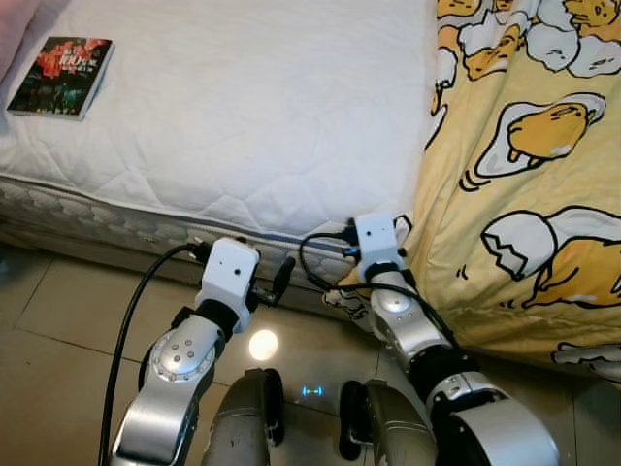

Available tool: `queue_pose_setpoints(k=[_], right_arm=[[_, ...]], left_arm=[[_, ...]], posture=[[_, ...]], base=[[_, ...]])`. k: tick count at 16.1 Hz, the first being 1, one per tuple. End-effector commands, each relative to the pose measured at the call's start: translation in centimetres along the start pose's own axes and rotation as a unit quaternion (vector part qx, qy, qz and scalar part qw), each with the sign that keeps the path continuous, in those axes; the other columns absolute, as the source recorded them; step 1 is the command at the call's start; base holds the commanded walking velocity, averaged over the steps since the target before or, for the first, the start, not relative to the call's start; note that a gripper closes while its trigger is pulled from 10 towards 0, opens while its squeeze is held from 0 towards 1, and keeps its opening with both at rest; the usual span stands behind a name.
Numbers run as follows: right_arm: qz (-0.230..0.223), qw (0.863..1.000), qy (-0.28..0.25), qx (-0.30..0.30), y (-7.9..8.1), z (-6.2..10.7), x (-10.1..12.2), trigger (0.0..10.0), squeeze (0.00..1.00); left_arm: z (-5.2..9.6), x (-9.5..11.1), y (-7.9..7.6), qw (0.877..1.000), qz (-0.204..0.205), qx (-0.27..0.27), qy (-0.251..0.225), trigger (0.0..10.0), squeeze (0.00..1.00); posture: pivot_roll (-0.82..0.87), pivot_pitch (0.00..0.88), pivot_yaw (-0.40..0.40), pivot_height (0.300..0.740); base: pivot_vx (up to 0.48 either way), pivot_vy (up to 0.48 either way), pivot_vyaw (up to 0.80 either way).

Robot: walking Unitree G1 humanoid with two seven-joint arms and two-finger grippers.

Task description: Clean up the room

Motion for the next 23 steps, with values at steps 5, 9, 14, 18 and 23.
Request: queue_pose_setpoints(k=[5,9,14,18,23], right_arm=[[0.011,0.996,0.060,-0.061,-1.9,0.8,-3.4,10.0,0.00],[0.010,0.990,0.135,-0.028,-1.3,1.6,-6.4,10.0,1.00],[0.026,0.986,0.165,-0.006,-1.2,2.0,-7.7,10.0,1.00],[0.010,0.982,0.191,-0.005,-1.2,2.2,-8.4,10.0,1.00],[-0.027,0.969,0.229,0.086,2.6,3.3,-9.2,10.0,0.00]], left_arm=[[0.4,-0.8,0.0,1.000,0.002,0.008,0.011,10.0,0.00],[0.2,-0.8,-0.2,1.000,0.004,0.004,0.011,10.0,0.00],[0.0,-0.9,-0.3,1.000,0.006,0.004,0.010,10.0,0.00],[0.0,-1.0,-0.5,1.000,0.008,0.003,0.010,10.0,0.00],[0.2,-1.0,-0.3,1.000,0.006,0.004,0.012,10.0,0.00]], posture=[[0.18,0.290,-0.005,0.699],[0.17,0.287,-0.003,0.699],[0.17,0.287,-0.009,0.699],[0.17,0.287,-0.012,0.699],[0.18,0.292,-0.011,0.699]], base=[[0.000,0.000,0.00],[0.000,0.000,0.00],[0.000,0.000,0.00],[0.000,0.000,0.00],[0.000,0.000,0.00]])
Point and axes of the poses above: a point about 5 cm out from each wrist's last joint towards the gripper, its own z axis pointing back from the gripper into the wrist, its own x axis along the axis of the wrist's last joint, y = z × x, the point moved 5 cm from there along -z, pointing out of the wrist towards the gripper, and after that the axes turned 13 degrees about z, right-handed, at the moved point
